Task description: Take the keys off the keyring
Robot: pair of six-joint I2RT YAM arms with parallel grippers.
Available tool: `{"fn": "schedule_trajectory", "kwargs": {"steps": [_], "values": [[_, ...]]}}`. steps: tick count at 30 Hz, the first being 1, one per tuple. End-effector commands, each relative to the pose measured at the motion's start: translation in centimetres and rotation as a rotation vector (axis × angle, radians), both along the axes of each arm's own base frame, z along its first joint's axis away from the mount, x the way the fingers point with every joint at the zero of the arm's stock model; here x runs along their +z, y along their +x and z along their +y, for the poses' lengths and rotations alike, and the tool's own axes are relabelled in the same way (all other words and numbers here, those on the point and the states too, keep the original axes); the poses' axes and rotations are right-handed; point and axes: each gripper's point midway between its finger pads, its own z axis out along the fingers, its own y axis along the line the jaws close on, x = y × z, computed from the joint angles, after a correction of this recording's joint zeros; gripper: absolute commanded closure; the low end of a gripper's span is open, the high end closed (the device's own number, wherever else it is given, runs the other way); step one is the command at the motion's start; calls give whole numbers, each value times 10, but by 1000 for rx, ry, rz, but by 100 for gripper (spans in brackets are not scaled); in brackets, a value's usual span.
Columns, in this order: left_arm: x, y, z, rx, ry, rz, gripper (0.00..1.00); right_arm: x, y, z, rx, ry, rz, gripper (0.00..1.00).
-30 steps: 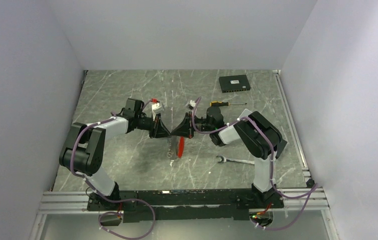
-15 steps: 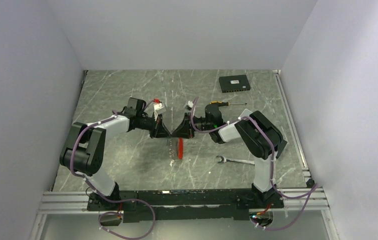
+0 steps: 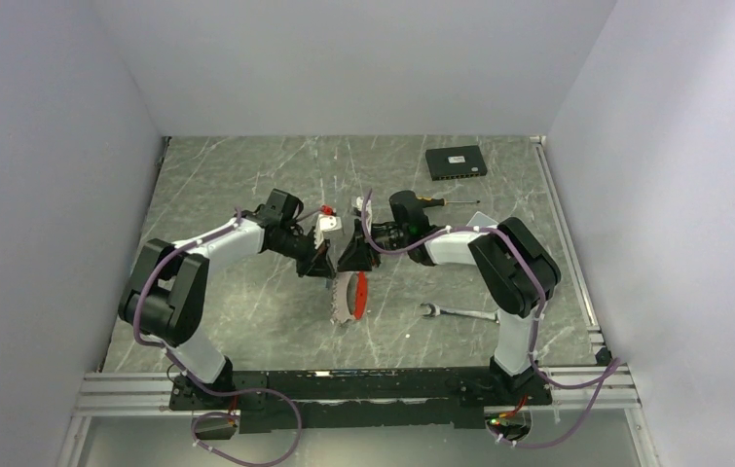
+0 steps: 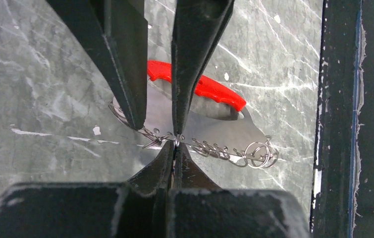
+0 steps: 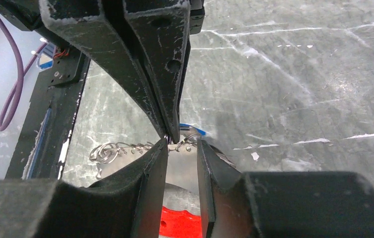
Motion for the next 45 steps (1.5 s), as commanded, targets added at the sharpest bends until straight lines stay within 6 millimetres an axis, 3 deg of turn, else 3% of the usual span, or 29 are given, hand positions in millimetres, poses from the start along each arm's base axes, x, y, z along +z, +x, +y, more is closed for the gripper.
{"fn": "schedule_trajectory", "kwargs": {"steps": [1,10,15,21,26,30,32,36,45], "values": [[21,6,-6,-49,-29,-87,100,24,-1,6,57,48,-64,68],[24,8,-9,-54,-43,-89,100,16,-11,10,99,31,-19,65],[25,8,-10,-55,-50,-88,100,11,-7,15,90,7,-18,66],[28,10,-11,-36,-59,-74,100,2,-10,17,103,-29,-18,77],[34,11,-10,-17,-94,-55,100,-5,-11,13,104,-54,-32,99],[37,14,-7,-1,-106,-48,100,-7,-11,11,99,-68,-53,100],[38,15,-7,5,-113,-42,97,-4,-8,11,78,-61,-69,100],[39,18,-6,37,-137,-6,77,11,-3,13,11,-4,-103,100],[30,22,1,91,-201,81,78,33,3,16,-73,124,-79,100]]}}
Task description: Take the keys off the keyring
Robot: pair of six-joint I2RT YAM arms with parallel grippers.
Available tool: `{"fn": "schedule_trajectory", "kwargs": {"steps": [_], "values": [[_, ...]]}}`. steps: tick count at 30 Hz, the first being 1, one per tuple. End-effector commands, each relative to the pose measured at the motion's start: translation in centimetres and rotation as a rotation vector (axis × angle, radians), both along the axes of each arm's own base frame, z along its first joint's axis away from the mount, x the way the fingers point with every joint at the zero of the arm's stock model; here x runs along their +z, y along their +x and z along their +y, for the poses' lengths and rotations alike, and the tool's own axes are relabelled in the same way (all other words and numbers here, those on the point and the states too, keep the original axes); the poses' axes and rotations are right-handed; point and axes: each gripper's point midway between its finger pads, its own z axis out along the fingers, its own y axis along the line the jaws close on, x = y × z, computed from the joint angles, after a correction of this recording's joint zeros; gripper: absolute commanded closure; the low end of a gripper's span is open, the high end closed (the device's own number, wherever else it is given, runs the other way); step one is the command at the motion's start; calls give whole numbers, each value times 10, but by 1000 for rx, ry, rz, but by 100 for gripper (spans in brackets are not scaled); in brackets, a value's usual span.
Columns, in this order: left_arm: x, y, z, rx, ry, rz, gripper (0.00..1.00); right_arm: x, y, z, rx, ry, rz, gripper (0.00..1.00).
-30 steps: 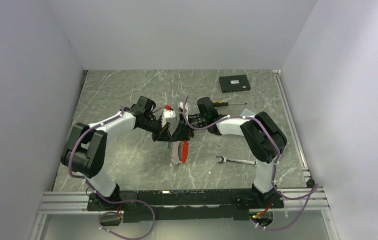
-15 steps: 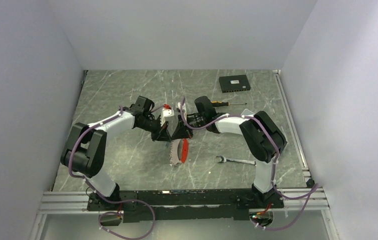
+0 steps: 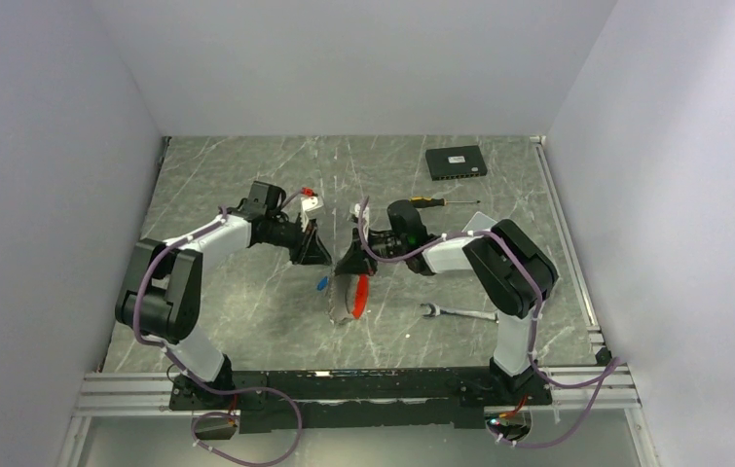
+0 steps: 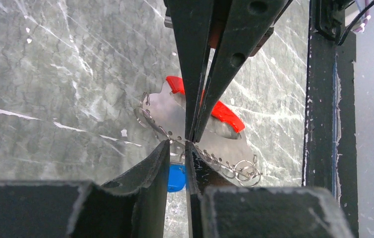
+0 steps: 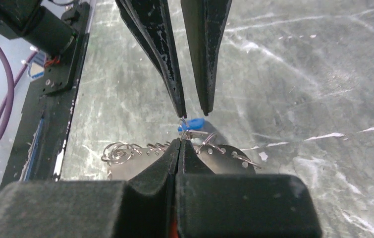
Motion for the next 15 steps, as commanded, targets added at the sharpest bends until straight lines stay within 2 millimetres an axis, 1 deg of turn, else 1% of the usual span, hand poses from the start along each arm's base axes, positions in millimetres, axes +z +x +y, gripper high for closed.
{"fn": "schedule_trajectory", "kwargs": {"steps": [1,5,9,15], "values": [[7,0,-5,-4,-76,28,78,48,13,9,-35,150,-107,100],[6,-4,-5,-11,-75,57,77,51,12,7,-42,171,-106,100],[11,-18,-6,-44,-124,78,75,54,12,5,-47,188,-108,100],[14,-22,-6,-55,-162,82,76,59,9,3,-40,208,-107,100]]}}
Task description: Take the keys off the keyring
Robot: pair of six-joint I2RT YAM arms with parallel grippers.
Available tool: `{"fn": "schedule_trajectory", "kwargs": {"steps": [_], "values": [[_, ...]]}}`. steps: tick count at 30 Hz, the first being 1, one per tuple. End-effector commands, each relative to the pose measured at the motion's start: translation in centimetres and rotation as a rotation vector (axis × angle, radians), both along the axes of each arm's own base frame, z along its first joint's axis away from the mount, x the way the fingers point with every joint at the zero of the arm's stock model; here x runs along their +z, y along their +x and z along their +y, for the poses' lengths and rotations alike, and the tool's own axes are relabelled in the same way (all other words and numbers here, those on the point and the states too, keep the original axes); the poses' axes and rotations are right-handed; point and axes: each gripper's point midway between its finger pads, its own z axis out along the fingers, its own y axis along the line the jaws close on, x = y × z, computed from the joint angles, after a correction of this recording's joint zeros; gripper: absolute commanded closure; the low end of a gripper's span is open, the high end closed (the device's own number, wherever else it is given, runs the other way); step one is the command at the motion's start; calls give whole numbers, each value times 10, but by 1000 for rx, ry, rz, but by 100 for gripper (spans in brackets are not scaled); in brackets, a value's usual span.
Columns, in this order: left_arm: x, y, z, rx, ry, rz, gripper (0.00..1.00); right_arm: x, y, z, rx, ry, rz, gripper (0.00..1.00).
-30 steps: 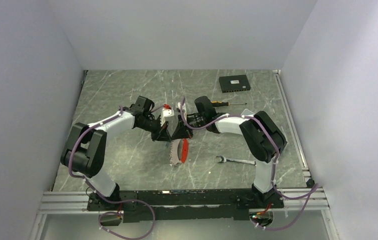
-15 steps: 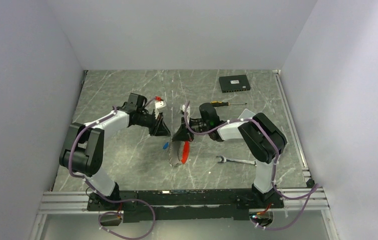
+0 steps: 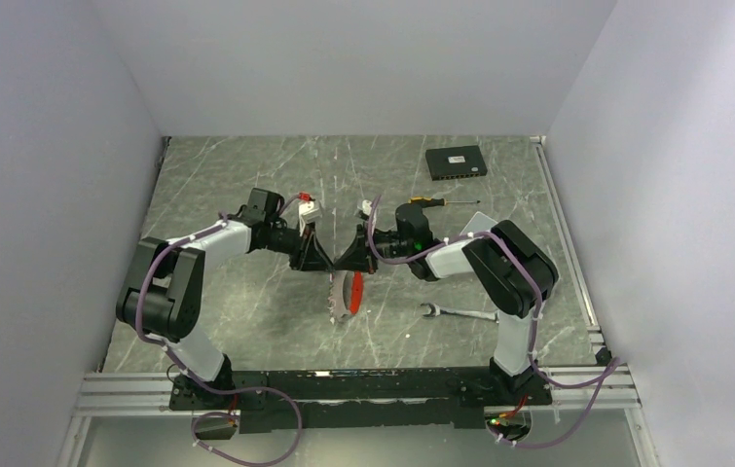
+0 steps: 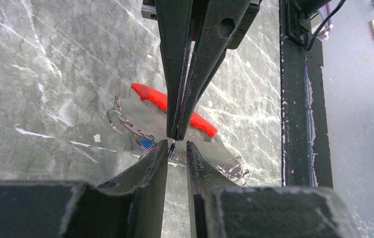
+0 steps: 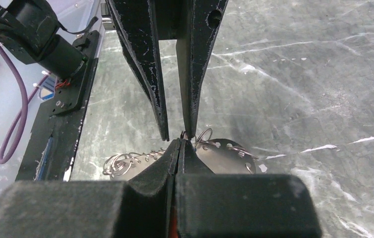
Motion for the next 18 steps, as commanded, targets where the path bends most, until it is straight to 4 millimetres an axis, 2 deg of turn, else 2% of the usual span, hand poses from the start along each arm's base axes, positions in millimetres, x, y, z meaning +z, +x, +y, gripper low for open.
{"fn": "schedule_trajectory", "kwargs": {"steps": [1,6,14,18], "values": [[17,-7,-2,-32,-92,2,75,40,3,1,11,100,-105,100],[13,-6,-1,-15,-98,-7,81,43,1,0,18,114,-102,100],[9,-7,-2,-19,-106,9,82,43,0,0,23,120,-90,100],[12,-6,-4,-23,-90,-24,98,39,-1,0,41,104,-80,100]]}}
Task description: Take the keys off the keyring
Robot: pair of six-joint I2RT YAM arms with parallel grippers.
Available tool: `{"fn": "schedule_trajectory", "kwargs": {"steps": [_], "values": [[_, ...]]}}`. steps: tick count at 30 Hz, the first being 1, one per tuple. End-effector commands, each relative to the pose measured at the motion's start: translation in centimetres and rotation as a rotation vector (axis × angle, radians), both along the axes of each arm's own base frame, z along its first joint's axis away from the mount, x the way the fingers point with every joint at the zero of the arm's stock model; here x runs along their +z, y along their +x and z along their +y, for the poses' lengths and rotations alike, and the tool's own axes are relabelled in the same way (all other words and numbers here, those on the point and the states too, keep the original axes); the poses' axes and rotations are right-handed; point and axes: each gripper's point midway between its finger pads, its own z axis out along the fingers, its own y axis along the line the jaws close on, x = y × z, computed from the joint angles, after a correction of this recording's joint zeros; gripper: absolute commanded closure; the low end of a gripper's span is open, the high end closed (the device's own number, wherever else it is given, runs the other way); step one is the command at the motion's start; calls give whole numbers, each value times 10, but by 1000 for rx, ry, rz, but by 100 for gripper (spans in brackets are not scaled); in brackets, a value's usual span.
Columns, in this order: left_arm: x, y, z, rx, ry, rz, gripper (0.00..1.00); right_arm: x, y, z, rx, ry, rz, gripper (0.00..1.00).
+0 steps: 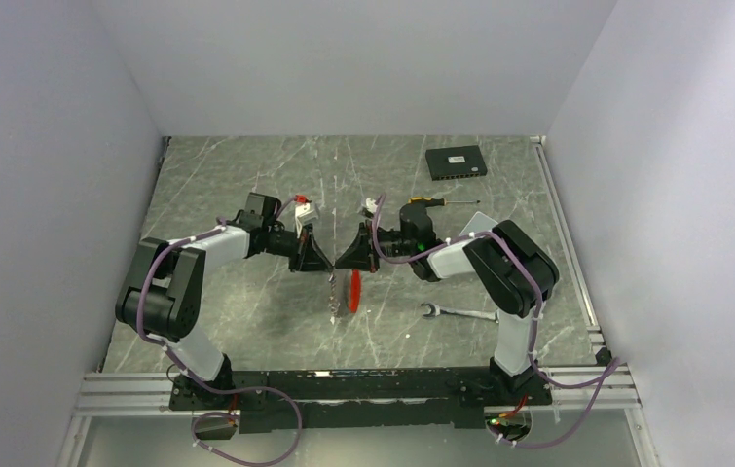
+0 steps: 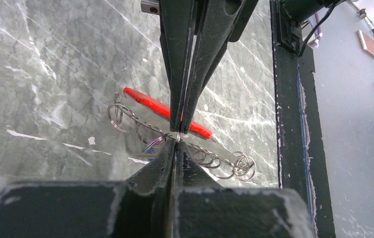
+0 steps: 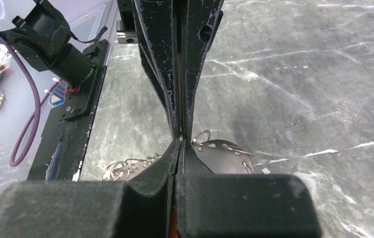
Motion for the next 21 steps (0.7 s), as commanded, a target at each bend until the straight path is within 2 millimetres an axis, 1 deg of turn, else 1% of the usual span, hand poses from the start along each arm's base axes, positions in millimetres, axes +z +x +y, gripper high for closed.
{"fn": "schedule_trajectory", "kwargs": {"steps": [1,3,4,5,6,9,14,19,21], "values": [[15,-4,-5,-30,-21,-47,100,25,0,2,41,42,-82,100],[19,-3,-6,-31,-14,-61,100,18,0,1,67,4,-88,100],[20,-3,-6,-31,-5,-61,100,14,0,1,81,-17,-93,98],[20,-3,-5,-31,7,-65,100,11,0,0,90,-39,-96,90],[18,-2,-5,-30,25,-69,100,8,0,-1,101,-57,-104,85],[16,0,-4,-36,77,-97,100,3,1,-4,122,-108,-132,75],[14,2,-7,-51,135,-138,100,2,3,-3,150,-151,-136,71],[11,-1,-12,-83,179,-164,100,7,1,0,178,-158,-136,71],[11,1,-12,-83,185,-170,100,6,0,1,188,-167,-138,73]]}}
